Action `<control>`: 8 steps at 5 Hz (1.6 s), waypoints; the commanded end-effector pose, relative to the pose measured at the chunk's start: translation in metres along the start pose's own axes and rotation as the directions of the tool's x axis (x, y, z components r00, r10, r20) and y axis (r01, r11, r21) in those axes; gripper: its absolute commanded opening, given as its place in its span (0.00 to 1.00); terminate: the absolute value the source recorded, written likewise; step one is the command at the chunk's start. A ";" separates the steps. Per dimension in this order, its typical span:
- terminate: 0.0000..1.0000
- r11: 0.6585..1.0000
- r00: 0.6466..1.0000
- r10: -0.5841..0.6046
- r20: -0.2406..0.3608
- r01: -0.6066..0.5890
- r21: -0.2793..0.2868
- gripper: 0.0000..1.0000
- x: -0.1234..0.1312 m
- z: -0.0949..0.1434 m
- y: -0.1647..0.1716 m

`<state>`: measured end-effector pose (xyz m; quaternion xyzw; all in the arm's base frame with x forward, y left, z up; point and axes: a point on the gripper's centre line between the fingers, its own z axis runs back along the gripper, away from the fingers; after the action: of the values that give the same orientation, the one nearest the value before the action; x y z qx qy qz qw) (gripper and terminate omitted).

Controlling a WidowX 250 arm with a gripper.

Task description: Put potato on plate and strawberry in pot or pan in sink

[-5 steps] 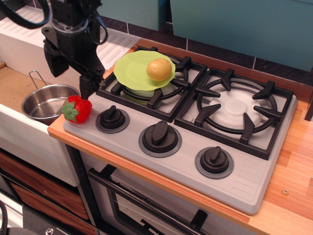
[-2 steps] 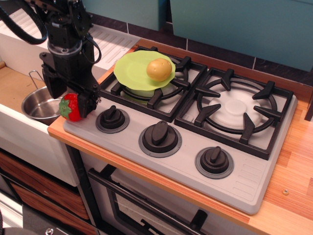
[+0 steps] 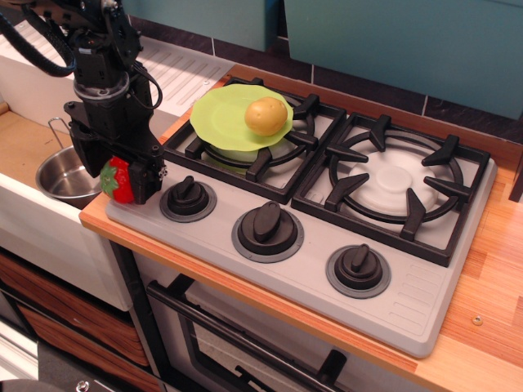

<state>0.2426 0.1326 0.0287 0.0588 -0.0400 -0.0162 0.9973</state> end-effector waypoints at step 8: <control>0.00 0.961 0.937 -0.274 0.216 0.257 0.106 0.00 0.030 0.006 0.087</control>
<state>0.2661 0.2099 0.0313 0.0776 -0.1314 -0.1556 0.9760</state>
